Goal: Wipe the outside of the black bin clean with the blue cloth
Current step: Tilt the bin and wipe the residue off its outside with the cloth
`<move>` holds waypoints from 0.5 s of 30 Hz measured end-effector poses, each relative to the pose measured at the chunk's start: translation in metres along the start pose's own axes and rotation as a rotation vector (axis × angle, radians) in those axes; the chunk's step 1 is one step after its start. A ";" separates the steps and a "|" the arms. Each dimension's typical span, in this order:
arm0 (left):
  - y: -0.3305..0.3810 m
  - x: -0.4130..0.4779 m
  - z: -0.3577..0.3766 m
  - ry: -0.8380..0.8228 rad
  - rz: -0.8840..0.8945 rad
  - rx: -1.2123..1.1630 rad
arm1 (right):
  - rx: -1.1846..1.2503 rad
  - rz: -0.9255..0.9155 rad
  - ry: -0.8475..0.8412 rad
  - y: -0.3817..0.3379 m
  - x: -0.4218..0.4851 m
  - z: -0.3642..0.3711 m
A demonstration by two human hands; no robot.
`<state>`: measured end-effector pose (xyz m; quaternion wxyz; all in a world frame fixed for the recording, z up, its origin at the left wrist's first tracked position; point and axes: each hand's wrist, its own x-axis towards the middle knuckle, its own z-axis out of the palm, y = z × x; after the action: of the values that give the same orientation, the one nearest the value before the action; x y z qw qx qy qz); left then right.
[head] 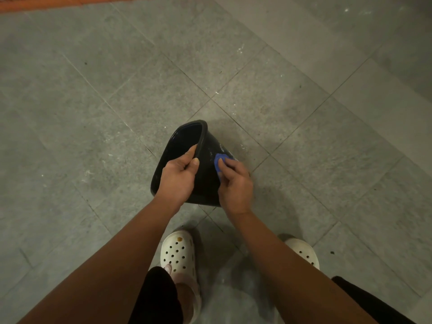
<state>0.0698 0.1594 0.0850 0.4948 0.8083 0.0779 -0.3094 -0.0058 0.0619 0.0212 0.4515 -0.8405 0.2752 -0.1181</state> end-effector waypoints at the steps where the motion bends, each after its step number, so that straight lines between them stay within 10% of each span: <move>1: 0.000 -0.001 0.001 0.002 0.008 -0.001 | -0.001 -0.010 -0.003 0.000 0.004 0.000; 8: 0.002 -0.005 0.005 0.006 0.022 -0.012 | 0.002 0.208 -0.018 0.009 0.014 -0.001; 15: 0.006 -0.004 0.005 -0.036 -0.008 -0.084 | 0.048 -0.104 0.087 -0.007 -0.002 0.000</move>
<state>0.0671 0.1535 0.0900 0.5284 0.7808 0.0849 -0.3223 -0.0048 0.0657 0.0273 0.4523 -0.8367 0.2476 -0.1844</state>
